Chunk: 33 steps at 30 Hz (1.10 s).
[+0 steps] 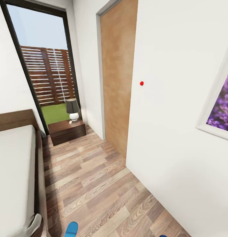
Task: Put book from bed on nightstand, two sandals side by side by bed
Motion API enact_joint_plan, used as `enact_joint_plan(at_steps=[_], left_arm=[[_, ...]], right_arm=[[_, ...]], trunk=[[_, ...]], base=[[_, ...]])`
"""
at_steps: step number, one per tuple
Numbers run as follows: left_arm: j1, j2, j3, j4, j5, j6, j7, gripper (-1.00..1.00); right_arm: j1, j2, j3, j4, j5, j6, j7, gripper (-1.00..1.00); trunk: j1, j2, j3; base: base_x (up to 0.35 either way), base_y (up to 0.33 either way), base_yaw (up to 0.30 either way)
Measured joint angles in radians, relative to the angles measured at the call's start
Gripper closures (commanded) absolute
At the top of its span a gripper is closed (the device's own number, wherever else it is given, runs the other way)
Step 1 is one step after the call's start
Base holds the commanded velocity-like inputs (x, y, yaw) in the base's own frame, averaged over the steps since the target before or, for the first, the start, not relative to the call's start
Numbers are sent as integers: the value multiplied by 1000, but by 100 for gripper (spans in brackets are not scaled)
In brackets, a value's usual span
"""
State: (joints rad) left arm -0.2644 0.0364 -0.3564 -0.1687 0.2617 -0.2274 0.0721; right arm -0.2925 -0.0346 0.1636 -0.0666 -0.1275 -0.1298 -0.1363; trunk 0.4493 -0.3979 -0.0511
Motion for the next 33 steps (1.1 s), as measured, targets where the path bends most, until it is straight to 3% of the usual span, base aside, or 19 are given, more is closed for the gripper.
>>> enact_joint_plan(at_steps=[10, 23, 33], left_arm=[[0, 0, 0, 0, 0, 0, 0, 100], [1, 0, 0, 0, 0, -1, 0, 100], [1, 0, 0, 0, 0, -1, 0, 100]], right_arm=[[0, 1, 0, 0, 0, 0, 0, 100], [0, 2, 0, 0, 0, 0, 0, 100], [0, 1, 0, 0, 0, 0, 0, 100]], trunk=[[0, 0, 0], [0, 0, 8], [0, 0, 10]], base=[[198, 0, 4], [188, 0, 182], [244, 0, 50]])
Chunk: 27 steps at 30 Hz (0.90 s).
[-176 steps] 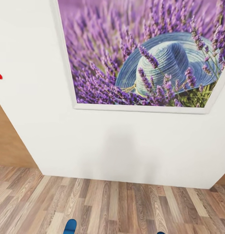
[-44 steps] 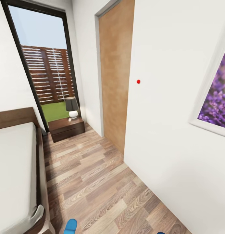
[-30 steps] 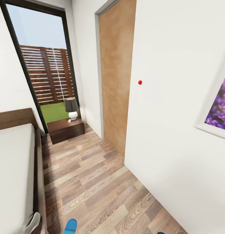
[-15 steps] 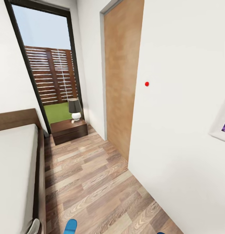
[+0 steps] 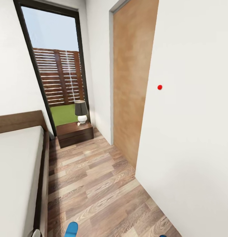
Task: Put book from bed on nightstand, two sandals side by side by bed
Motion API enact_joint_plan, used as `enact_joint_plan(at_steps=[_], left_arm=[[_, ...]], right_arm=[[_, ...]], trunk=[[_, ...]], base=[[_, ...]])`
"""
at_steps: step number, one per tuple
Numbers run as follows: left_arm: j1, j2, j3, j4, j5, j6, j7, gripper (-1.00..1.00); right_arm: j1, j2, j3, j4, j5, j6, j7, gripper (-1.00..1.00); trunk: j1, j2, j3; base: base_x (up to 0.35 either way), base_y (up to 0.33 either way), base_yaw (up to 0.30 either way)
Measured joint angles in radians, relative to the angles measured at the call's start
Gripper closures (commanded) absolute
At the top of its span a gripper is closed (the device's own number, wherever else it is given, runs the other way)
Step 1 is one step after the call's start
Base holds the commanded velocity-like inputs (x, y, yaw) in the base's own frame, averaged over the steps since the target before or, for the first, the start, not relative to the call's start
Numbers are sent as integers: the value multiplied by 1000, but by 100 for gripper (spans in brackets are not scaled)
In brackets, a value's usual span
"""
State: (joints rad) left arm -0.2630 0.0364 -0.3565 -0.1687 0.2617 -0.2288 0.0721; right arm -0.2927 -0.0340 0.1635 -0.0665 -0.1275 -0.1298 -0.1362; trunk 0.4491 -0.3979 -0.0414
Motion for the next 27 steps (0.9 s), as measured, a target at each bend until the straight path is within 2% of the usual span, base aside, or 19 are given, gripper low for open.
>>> enact_joint_plan(at_steps=[10, 20, 27], left_arm=[[0, 0, -1, 0, 0, 0, 0, 100], [0, 0, 0, 0, 0, -1, 0, 100], [0, 0, 0, 0, 0, -1, 0, 100]], right_arm=[[0, 1, 0, 0, 0, 0, 0, 100], [0, 0, 0, 0, 0, 0, 0, 100], [0, 1, 0, 0, 0, 0, 0, 100]], trunk=[[0, 0, 7], [0, 0, 9], [0, 0, 11]], base=[[243, 0, 150], [202, -7, 45], [237, -65, 192]])
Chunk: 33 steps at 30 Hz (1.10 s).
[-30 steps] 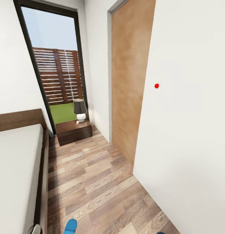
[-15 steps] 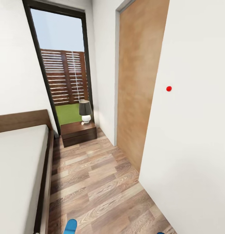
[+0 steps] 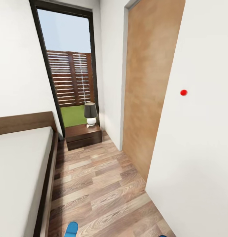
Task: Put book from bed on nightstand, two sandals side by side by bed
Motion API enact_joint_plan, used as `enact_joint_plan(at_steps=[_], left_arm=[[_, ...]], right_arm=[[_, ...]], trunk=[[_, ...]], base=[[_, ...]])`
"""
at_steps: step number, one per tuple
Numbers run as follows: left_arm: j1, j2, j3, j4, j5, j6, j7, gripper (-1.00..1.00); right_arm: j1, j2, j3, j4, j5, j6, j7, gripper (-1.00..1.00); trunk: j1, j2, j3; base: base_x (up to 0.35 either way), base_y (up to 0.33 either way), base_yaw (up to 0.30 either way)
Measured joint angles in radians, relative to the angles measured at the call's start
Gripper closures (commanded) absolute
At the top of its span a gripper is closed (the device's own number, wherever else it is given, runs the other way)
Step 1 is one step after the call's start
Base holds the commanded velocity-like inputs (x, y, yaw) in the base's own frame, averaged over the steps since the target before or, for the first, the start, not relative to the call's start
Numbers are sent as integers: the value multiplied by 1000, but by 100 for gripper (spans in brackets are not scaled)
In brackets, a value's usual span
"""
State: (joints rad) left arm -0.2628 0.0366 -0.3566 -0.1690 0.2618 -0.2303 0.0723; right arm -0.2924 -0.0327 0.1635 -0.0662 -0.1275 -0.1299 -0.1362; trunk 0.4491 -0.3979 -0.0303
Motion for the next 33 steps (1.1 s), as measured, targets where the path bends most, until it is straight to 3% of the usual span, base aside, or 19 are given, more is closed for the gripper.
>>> enact_joint_plan(at_steps=[11, 33], left_arm=[[0, 0, 0, 0, -1, -2, 0, 100], [0, 0, 0, 0, -2, -2, 0, 100]], right_arm=[[0, -2, 0, 0, 0, 0, 0, 100], [0, -1, 0, 0, 0, 0, 0, 100]], trunk=[[0, 0, 1], [0, 0, 7]], base=[[33, -10, 60], [120, -48, 152]])
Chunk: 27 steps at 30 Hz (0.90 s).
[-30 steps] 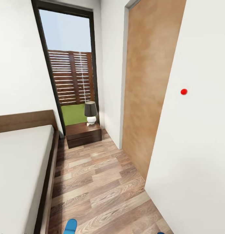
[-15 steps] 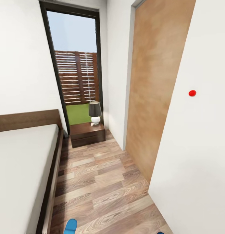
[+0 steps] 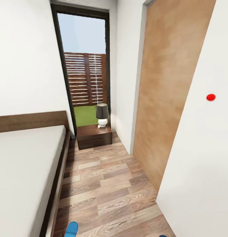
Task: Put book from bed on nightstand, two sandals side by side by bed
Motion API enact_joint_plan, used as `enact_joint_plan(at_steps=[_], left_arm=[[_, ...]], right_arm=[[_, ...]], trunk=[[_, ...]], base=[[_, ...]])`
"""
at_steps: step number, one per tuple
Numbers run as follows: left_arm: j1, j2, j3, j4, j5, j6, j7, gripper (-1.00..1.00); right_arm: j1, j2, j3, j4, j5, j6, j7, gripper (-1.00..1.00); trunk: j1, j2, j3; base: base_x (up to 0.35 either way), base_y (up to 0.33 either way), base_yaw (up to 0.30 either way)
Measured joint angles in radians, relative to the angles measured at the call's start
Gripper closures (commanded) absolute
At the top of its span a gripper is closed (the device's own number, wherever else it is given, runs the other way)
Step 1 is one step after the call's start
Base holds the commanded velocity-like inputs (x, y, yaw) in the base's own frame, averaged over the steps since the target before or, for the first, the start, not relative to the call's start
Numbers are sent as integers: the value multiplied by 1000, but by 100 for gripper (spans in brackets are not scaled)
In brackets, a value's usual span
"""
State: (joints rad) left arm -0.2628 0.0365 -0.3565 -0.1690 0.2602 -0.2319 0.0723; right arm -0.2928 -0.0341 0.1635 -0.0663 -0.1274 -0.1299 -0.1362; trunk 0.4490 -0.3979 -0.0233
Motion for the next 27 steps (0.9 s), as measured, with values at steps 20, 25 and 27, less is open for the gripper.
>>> enact_joint_plan(at_steps=[20, 25, 27], left_arm=[[0, 0, 0, 0, 1, 0, 0, 100], [0, 0, 0, 0, 1, 0, 0, 100], [0, 0, 0, 0, 1, 0, 0, 100]], right_arm=[[0, -1, 0, 0, 0, 0, 0, 100], [0, 0, 0, 0, 0, 0, 0, 100], [0, 0, 0, 0, 0, 0, 0, 100]], trunk=[[0, 0, 2], [0, 0, 2], [0, 0, 2]], base=[[209, -40, 48], [228, -11, 11], [229, -4, 4]])
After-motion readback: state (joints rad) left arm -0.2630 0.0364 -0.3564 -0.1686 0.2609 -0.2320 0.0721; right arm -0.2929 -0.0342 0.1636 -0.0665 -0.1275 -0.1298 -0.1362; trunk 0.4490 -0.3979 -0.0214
